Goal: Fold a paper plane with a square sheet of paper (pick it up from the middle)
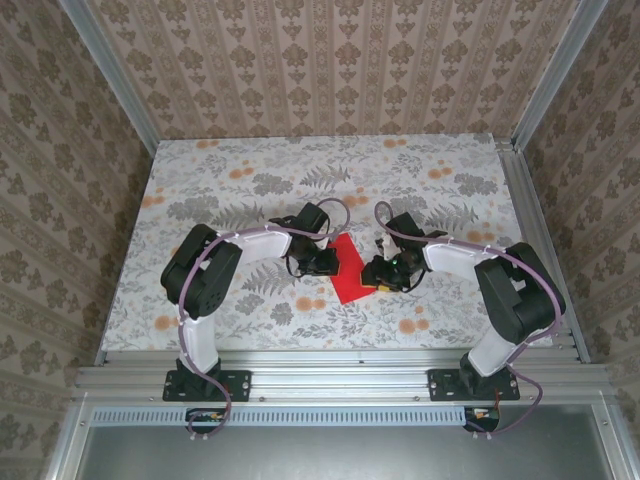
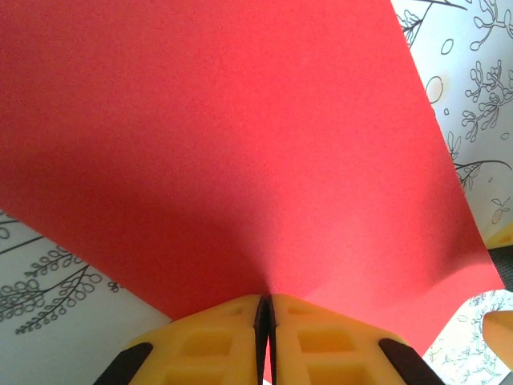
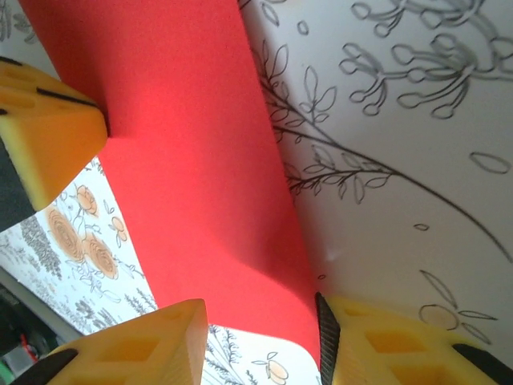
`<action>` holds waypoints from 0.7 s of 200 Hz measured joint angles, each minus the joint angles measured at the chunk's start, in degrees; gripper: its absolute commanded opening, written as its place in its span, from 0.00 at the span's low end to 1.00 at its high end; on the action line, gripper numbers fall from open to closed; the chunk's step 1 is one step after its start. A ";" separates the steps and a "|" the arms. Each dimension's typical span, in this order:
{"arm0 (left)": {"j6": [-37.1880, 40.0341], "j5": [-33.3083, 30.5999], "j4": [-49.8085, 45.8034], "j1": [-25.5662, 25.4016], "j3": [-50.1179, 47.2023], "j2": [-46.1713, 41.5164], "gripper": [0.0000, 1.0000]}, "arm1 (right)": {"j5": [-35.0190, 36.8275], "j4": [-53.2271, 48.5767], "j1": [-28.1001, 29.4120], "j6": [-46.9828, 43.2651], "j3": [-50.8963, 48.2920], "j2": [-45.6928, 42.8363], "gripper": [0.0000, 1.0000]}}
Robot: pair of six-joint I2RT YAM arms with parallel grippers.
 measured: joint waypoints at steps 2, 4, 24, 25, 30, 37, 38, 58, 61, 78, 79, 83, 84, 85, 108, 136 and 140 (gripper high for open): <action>0.00 0.00 0.02 -0.02 0.00 0.00 0.13 | -0.15 0.09 0.00 0.09 -0.04 0.00 0.43; 0.00 0.00 0.02 0.00 0.00 0.00 0.13 | -0.26 0.15 0.00 0.11 -0.07 0.00 0.42; 0.00 0.13 0.20 0.02 -0.15 -0.02 0.13 | -1.68 0.87 0.00 0.79 -0.26 -0.70 0.41; 0.00 0.13 0.20 0.04 -0.17 -0.02 0.13 | -1.79 0.90 -0.02 0.87 -0.28 -0.79 0.41; 0.00 0.15 0.33 0.04 -0.24 -0.02 0.13 | -2.19 1.03 -0.02 1.03 -0.35 -1.16 0.40; 0.00 0.28 0.46 0.11 -0.33 -0.04 0.13 | -2.71 1.07 -0.02 1.46 -0.39 -1.68 0.39; 0.00 0.31 0.46 0.11 -0.33 -0.04 0.13 | -2.75 1.09 -0.02 1.55 -0.39 -1.75 0.39; 0.00 0.76 0.87 0.35 -0.63 -0.09 0.13 | -3.87 1.40 -0.02 2.32 -0.46 -3.15 0.34; 0.00 0.81 0.92 0.37 -0.68 -0.13 0.13 | -4.02 1.49 -0.02 2.38 -0.46 -3.28 0.34; 0.00 0.81 1.11 0.37 -0.83 -0.24 0.13 | -4.66 2.23 -0.02 3.32 -0.46 -3.58 0.28; 0.00 0.81 1.14 0.37 -0.85 -0.26 0.13 | -4.66 2.27 -0.02 3.32 -0.46 -3.58 0.27; 0.00 0.83 1.18 0.37 -0.94 -0.28 0.12 | -4.72 2.49 -0.02 3.50 -0.48 -3.58 0.25; 0.00 0.83 1.22 0.37 -0.96 -0.31 0.12 | -4.76 2.51 -0.02 3.56 -0.50 -3.58 0.24; 0.00 0.83 1.31 0.37 -1.01 -0.31 0.12 | -4.76 2.54 -0.02 3.61 -0.50 -3.56 0.24; 0.00 0.83 1.51 0.37 -1.14 -0.42 0.13 | -5.81 3.72 -0.02 4.57 -0.81 -3.56 0.14; 0.00 0.85 1.53 0.37 -1.14 -0.42 0.12 | -7.08 5.29 -0.02 5.73 -0.85 -3.56 0.06; 0.00 0.83 1.53 0.37 -1.14 -0.42 0.13 | -7.30 5.57 -0.02 6.03 -0.85 -3.56 0.05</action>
